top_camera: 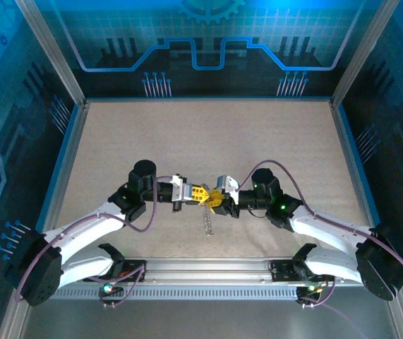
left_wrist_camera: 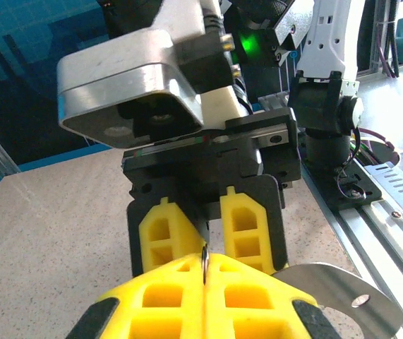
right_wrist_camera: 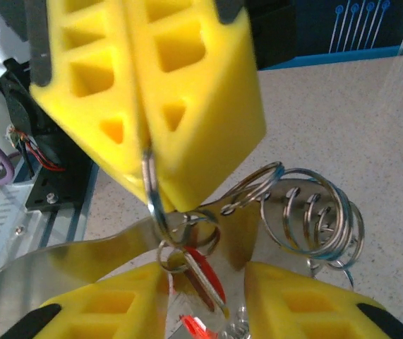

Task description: Put the keys on the keyring

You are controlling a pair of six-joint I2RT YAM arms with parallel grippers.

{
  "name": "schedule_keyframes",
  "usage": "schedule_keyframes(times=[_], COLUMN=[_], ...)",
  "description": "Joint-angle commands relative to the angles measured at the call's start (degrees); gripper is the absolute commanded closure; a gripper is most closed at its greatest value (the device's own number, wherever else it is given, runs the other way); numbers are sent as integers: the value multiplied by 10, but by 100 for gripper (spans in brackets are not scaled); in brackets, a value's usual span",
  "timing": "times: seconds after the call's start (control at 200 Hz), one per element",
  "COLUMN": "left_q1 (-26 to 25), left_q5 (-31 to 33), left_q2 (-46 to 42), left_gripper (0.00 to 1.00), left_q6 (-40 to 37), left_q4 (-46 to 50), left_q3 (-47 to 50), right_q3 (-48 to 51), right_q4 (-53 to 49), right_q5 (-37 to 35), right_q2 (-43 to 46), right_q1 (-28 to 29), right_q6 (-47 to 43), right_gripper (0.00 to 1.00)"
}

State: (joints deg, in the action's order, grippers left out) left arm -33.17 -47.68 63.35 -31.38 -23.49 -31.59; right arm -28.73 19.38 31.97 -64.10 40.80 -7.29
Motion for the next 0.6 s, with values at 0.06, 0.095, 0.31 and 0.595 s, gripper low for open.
schedule_keyframes(times=[0.06,0.095,0.31,0.595], left_q1=[4,4,5,5], left_q5=[-15,-13,-1,7], left_q2=[-13,-12,-11,-2], left_gripper=[100,100,100,100], left_q6=[3,0,-18,-36], left_q4=[-24,-21,9,42], left_q3=[7,7,5,-5], right_q3=[15,16,-1,-73], right_q4=[-9,-19,-94,-213], right_q5=[-1,-5,-35,-74], right_q2=[25,32,80,93], right_q1=[-9,-10,-21,-18], right_q6=[-11,-19,-65,-136], right_gripper=[85,88,99,100])
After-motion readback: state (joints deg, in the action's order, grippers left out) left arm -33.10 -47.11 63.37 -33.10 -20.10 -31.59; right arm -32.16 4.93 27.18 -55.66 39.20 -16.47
